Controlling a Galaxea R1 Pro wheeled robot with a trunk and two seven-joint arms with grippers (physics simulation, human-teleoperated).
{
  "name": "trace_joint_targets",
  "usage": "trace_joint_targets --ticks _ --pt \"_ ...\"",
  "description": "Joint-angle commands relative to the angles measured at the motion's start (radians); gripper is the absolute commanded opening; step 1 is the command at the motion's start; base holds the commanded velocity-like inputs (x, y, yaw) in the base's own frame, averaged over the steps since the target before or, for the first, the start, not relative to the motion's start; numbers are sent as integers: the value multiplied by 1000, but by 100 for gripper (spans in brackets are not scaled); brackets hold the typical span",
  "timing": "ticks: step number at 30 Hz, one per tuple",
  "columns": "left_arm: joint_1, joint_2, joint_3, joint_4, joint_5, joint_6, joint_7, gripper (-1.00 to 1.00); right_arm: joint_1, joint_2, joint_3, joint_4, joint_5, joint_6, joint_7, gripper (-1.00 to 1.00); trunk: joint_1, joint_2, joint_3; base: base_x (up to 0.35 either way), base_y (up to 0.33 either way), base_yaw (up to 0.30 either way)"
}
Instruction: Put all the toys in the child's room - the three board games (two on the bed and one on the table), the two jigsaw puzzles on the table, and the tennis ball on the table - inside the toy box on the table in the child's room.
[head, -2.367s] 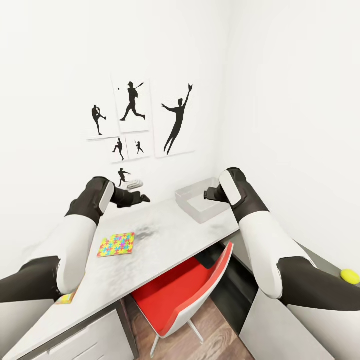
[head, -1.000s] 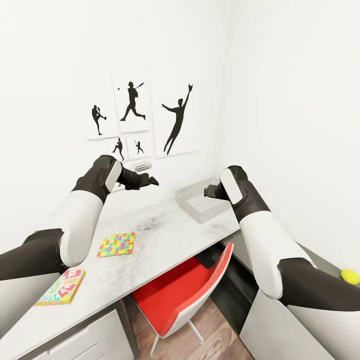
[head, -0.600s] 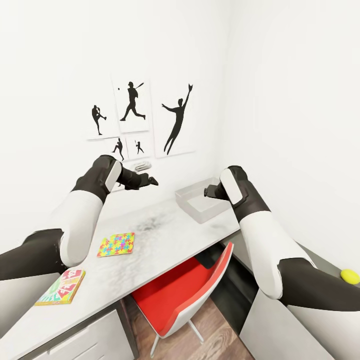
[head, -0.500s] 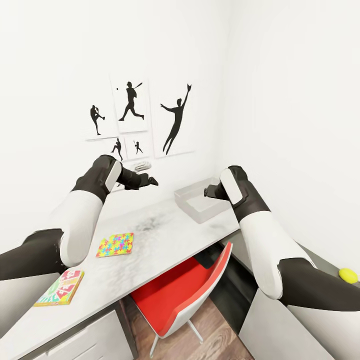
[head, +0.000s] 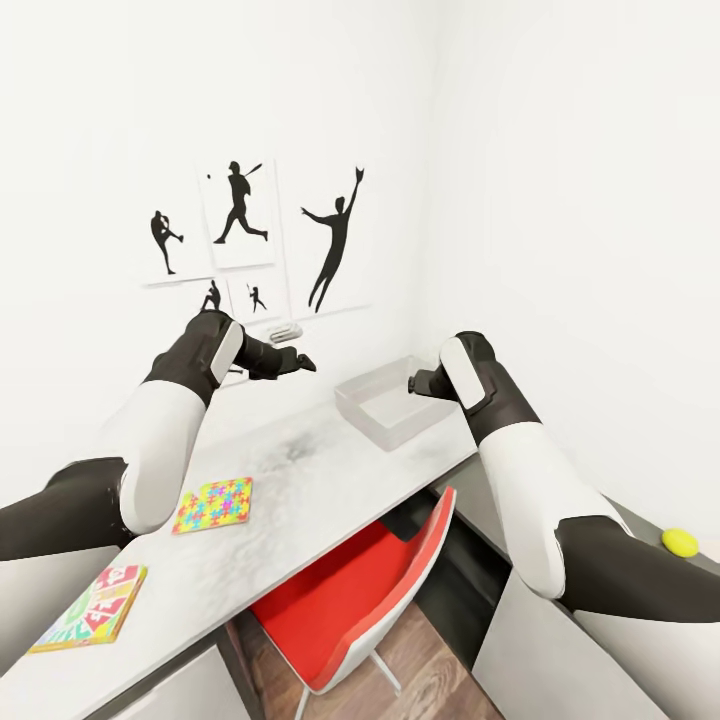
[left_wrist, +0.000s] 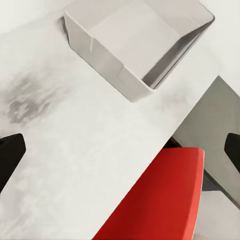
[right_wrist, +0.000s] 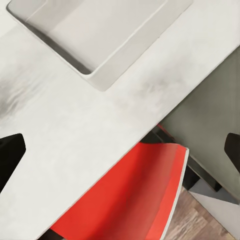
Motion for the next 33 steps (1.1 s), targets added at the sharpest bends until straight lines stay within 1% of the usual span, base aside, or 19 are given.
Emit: trace_joint_targets --ticks 1,8,13,26,33 --pt "-1 -1 7 -1 -3 5 -1 100 -1 1 -2 0 -9 2 -9 100 1 -2 -2 10 6 -9" --pt "-1 -2 6 -1 -3 4 2 100 -1 1 -2 1 -9 2 -9 100 1 -2 -2 143 47 -3" --pt "-1 -3 5 0 -3 4 3 100 0 1 -2 1 -9 2 -9 100 1 -2 -2 62 16 -4" --pt "-1 -5 4 -1 -5 2 4 100 0 1 -2 5 -9 2 -9 100 1 -2 -6 10 1 -84" --pt "-1 -5 4 -1 -5 0 5 100 0 1 -2 8 -9 2 -9 100 1 -2 -9 151 0 -75"
